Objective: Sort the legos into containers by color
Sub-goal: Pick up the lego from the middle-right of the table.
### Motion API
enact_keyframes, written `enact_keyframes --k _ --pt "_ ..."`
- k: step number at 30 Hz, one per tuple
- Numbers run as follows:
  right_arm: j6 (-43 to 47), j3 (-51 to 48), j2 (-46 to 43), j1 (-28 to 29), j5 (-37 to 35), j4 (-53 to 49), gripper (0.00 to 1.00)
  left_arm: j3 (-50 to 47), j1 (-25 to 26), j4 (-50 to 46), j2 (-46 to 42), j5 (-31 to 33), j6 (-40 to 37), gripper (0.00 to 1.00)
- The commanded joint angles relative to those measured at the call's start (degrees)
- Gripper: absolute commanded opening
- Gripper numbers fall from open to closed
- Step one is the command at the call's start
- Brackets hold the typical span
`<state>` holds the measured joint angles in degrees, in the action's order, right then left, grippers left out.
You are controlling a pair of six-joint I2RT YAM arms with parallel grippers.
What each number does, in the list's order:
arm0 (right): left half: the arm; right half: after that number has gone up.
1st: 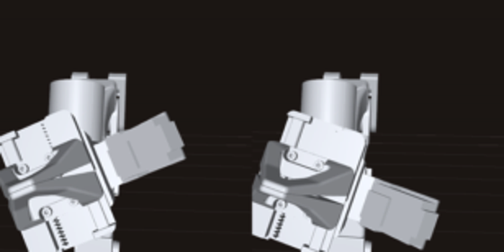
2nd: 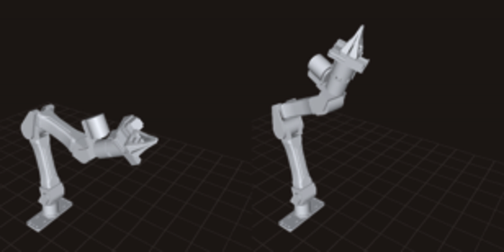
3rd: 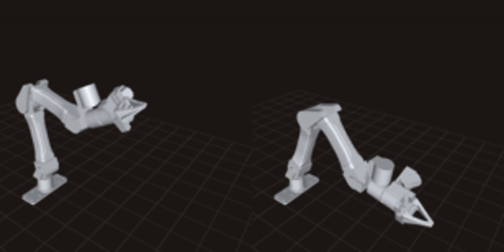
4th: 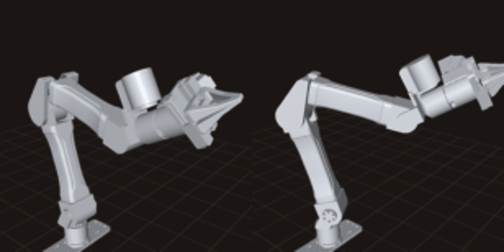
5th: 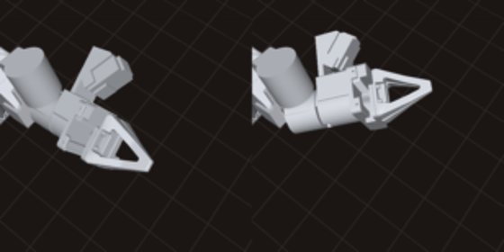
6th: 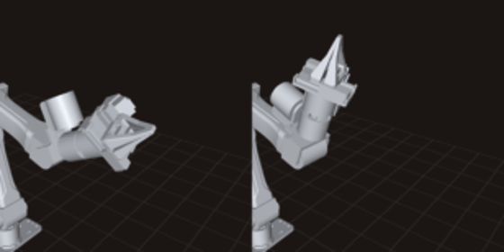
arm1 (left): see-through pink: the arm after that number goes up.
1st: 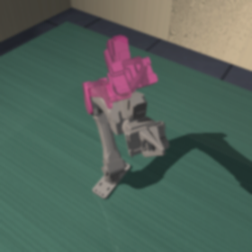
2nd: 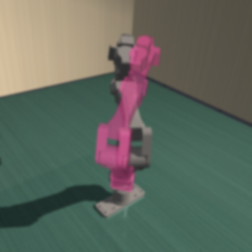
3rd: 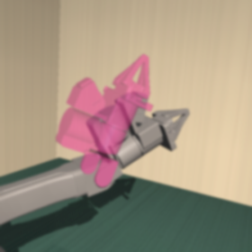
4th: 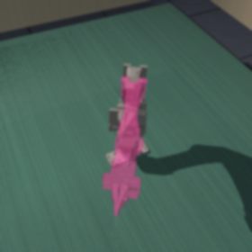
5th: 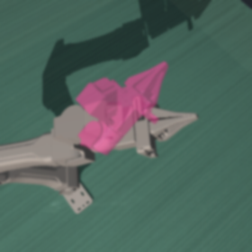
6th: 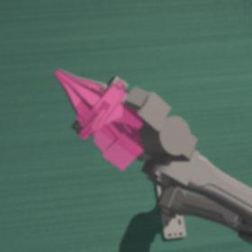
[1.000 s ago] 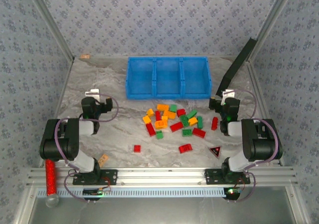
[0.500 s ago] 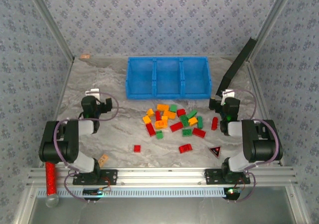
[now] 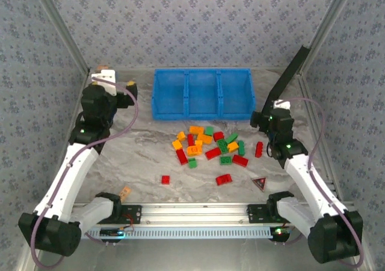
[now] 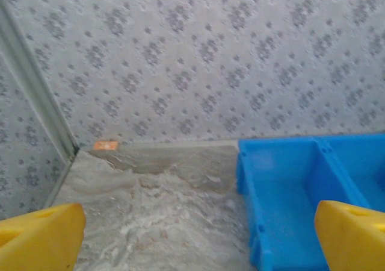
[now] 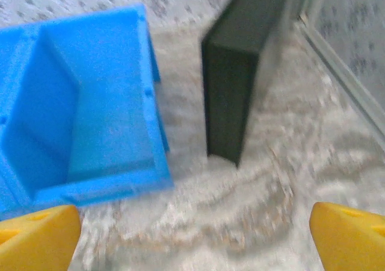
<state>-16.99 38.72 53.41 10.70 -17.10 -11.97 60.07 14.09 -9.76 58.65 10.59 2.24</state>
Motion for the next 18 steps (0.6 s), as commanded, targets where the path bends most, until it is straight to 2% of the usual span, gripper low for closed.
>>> enact_keyframes --k 1,2,7,11,18 --pt "-16.30 4.03 -0.86 -0.49 -2.81 -22.13 0.99 6.87 2.08 -17.62 3.77 -6.04 -0.58 0.97" --pt "-17.93 3.96 -0.53 -0.57 -1.08 -24.81 0.97 9.36 3.02 -20.83 5.11 -6.45 -1.87 0.97" --pt "-20.02 3.14 4.13 -1.91 6.16 -25.82 0.90 18.22 6.09 -31.57 9.86 -5.46 -6.92 0.98" --pt "-17.97 2.68 10.50 -3.18 10.23 -23.45 0.85 17.70 7.70 -31.24 10.07 -6.83 -7.41 0.99" --pt "-14.60 2.35 18.89 -4.93 11.79 -19.87 0.78 17.27 9.44 -32.64 12.07 -9.09 -6.20 0.99"
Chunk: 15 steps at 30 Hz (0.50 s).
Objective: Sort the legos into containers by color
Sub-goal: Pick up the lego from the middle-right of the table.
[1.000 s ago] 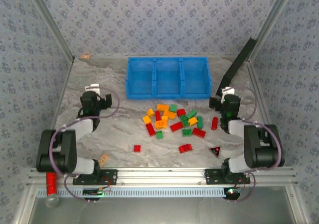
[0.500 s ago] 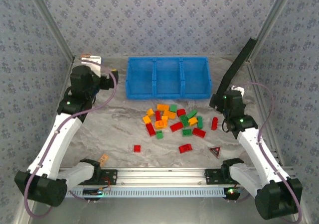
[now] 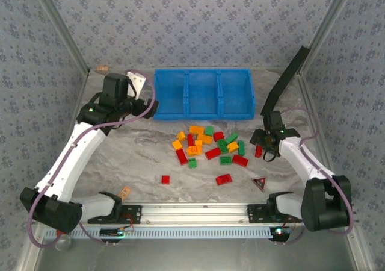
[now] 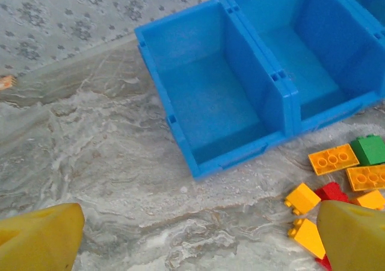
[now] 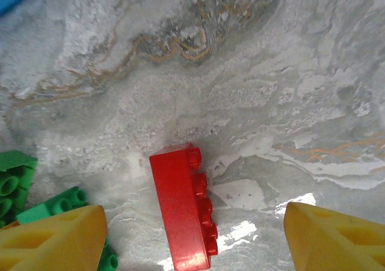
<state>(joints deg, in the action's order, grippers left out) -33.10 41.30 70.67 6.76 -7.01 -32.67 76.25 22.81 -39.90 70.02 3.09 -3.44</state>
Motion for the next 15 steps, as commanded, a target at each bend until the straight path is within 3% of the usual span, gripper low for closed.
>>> enact_keyframes --k 1,9,15 --pt "1.88 -0.42 2.71 -1.48 2.08 1.45 0.77 1.10 0.83 -2.83 0.90 -1.60 -0.53 0.99" --pt "3.48 -1.49 9.45 -2.46 4.76 5.47 0.64 1.62 1.80 -3.88 2.46 -1.65 -0.42 0.99" --pt "3.48 -0.45 12.42 -2.55 5.60 4.90 0.49 0.61 2.25 -5.41 3.28 -1.33 2.41 0.99"
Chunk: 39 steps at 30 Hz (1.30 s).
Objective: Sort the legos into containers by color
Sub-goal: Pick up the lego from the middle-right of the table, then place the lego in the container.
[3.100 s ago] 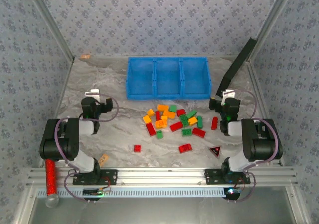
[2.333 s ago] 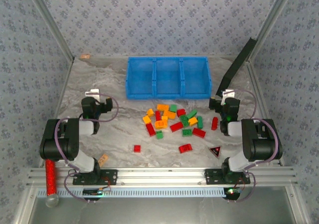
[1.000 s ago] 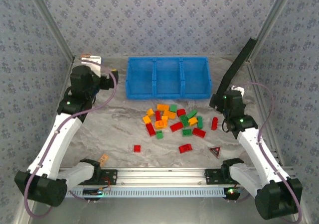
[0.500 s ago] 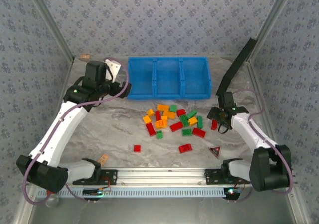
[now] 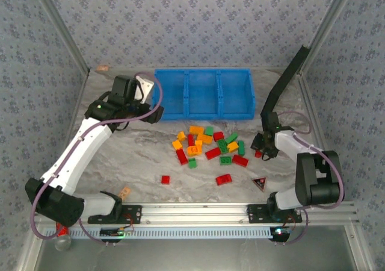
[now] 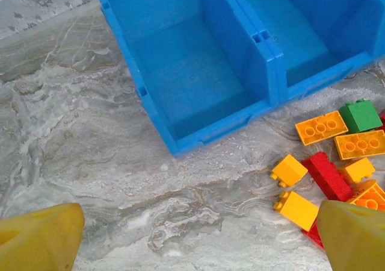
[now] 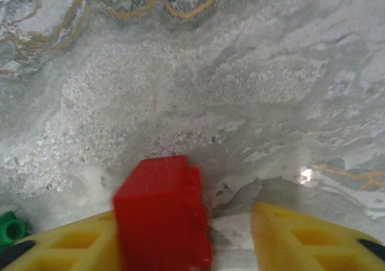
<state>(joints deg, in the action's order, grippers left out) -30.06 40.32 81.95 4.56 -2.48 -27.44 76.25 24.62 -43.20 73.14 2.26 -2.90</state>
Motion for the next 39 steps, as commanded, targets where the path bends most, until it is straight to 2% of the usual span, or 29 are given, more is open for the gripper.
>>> enact_keyframes --k 1,7,11,17,21,28,32,39 --pt "0.45 0.59 1.62 -0.33 1.29 -0.33 0.47 0.05 0.43 -2.59 0.20 -0.48 2.87 0.99" --pt "0.47 0.70 4.98 -0.43 3.56 0.23 0.31 -4.06 0.51 -6.75 -0.84 0.75 10.02 0.96" --pt "1.42 2.73 4.95 -0.13 5.04 -2.02 0.25 -9.29 0.76 -9.00 -3.25 -0.48 18.57 0.95" --pt "5.01 11.54 1.51 2.45 4.27 -12.27 0.22 -18.28 3.12 -10.48 -7.56 -1.90 33.30 0.92" --pt "7.95 20.09 1.17 5.00 2.52 -18.42 0.21 -22.86 6.31 -8.89 -9.33 -2.51 39.60 0.92" --pt "11.64 35.68 5.24 10.30 -0.86 -20.94 0.21 -25.62 9.16 -4.07 -6.00 -4.84 49.16 0.90" --pt "14.72 43.27 11.21 12.96 -2.75 -18.90 0.20 -24.83 9.93 0.49 -2.65 -4.69 52.00 0.89" --pt "17.36 52.95 22.04 14.37 -4.58 -15.88 0.20 -19.06 10.68 3.91 5.79 -2.46 50.26 0.88"
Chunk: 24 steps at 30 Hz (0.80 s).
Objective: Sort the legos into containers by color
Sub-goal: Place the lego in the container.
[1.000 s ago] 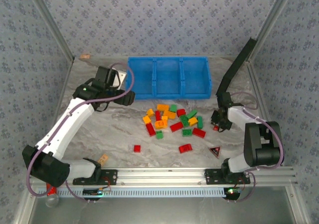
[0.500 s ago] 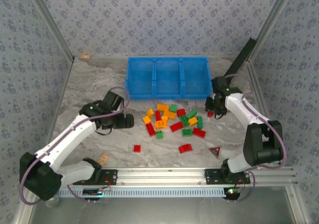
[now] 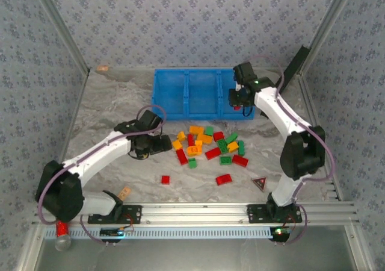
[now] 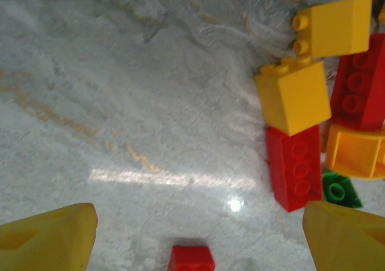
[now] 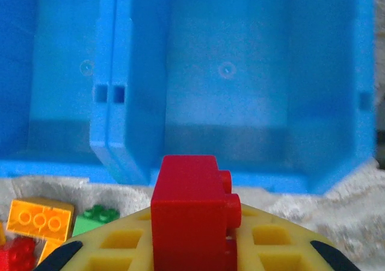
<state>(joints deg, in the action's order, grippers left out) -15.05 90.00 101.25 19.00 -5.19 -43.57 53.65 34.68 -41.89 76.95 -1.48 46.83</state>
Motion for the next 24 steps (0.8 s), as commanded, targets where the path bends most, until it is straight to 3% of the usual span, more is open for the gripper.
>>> enact_keyframes --k 1,14,24 --pt "2.63 4.49 4.25 -0.12 -1.93 0.55 0.20 4.12 0.62 2.66 3.25 1.30 0.43 0.88" --pt "3.45 12.06 18.63 -2.71 -0.97 3.97 0.22 11.87 2.50 6.85 17.71 -1.22 -0.16 0.88" --pt "3.10 12.22 21.69 -3.95 0.82 4.64 0.29 14.73 2.76 5.38 23.86 -4.68 -0.94 0.86"
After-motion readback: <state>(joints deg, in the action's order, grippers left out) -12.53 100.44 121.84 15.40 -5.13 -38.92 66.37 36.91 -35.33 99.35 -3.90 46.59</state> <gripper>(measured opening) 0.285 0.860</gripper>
